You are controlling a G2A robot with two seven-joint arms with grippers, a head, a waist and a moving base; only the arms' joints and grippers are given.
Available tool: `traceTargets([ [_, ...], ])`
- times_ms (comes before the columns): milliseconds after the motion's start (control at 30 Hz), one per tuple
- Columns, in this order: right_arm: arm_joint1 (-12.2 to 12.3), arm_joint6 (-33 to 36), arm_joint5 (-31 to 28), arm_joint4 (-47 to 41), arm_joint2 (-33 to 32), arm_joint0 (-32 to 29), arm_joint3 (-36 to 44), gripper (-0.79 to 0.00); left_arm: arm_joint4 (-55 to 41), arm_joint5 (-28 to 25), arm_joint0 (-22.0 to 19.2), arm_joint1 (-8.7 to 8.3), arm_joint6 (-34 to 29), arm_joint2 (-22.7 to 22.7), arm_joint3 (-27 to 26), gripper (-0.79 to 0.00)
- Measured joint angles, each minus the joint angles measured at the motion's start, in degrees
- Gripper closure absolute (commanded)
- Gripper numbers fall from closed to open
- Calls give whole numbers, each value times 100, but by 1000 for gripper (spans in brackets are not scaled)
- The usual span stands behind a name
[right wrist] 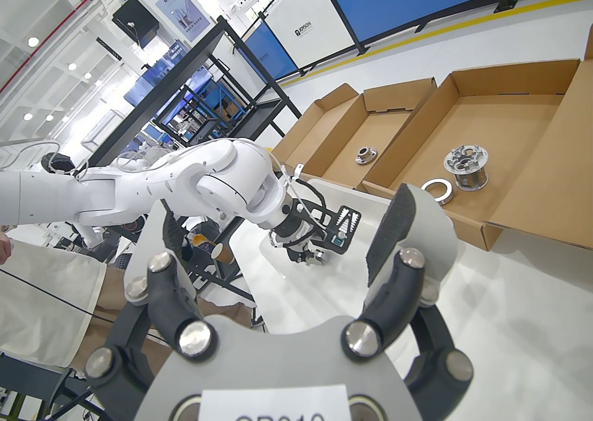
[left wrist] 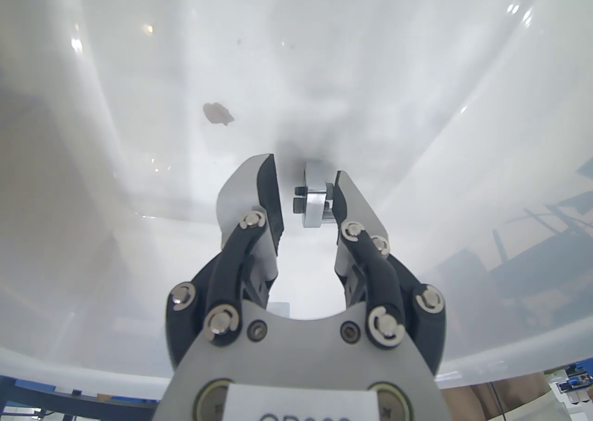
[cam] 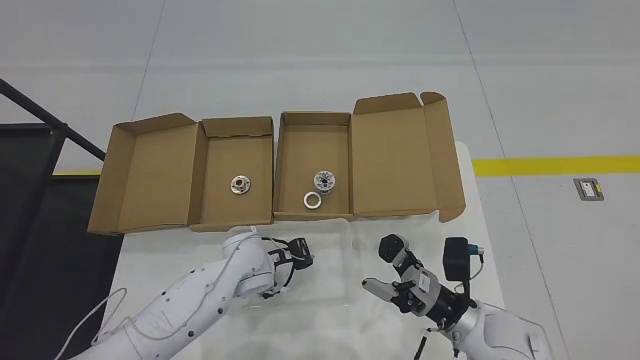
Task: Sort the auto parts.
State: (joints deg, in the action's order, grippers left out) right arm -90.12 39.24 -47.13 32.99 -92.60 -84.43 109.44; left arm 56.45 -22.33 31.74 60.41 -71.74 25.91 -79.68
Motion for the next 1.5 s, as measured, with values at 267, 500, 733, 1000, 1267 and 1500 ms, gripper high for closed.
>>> traceTargets([
  [267,0,0,0,0,0,0,0,-785,16,6,12,-25,-118,254,-178,0],
  [500,0,0,0,0,0,0,0,-785,-131,131,351,-438,-290,1340,-1319,0],
  [733,0,0,0,0,0,0,0,-785,-112,238,1247,-1009,-214,3276,-2366,0],
  [1000,0,0,0,0,0,0,0,-785,-302,65,1881,-1256,384,4705,-2285,0],
  [1267,0,0,0,0,0,0,0,-785,-296,67,1872,-1254,373,4676,-2288,0],
  [1500,0,0,0,0,0,0,0,-785,121,235,1742,-1206,1157,4570,-1694,0],
])
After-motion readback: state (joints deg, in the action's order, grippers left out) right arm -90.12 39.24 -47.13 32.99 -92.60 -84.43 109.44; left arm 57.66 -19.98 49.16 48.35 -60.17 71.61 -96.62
